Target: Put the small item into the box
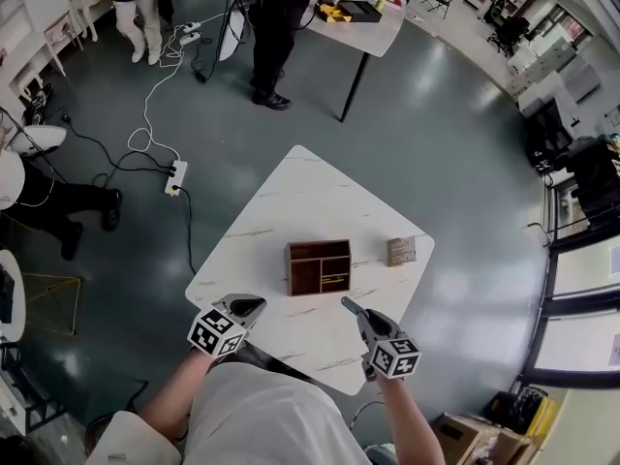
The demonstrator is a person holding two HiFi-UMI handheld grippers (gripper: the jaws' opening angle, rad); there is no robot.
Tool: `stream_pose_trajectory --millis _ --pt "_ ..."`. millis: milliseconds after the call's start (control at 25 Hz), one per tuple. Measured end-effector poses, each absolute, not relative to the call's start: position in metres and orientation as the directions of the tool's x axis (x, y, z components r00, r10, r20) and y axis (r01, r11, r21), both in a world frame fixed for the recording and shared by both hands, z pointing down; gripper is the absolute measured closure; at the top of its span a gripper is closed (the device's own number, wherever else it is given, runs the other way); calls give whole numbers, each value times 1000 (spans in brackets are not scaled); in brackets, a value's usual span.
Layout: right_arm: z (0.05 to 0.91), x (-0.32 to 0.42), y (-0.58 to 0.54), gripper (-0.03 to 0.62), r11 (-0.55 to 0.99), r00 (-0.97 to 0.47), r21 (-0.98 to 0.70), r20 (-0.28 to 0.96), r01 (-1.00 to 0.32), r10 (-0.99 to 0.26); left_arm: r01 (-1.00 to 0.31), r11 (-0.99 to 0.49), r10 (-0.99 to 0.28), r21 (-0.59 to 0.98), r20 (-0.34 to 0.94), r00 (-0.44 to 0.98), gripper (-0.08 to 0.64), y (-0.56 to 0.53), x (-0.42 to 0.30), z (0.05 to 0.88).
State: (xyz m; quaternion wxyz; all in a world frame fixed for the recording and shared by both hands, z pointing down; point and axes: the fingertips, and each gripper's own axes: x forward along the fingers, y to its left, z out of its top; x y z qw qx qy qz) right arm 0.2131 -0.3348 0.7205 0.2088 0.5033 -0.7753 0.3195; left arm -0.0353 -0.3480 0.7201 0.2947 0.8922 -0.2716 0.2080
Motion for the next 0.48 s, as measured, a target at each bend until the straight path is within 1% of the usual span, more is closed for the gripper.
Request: stream_pose_trajectory --millis 480 --pt "790 184 -377 509 242 -335 -237 763 -941 -553 -521 -729 -251 443 535 807 546 -380 -27 736"
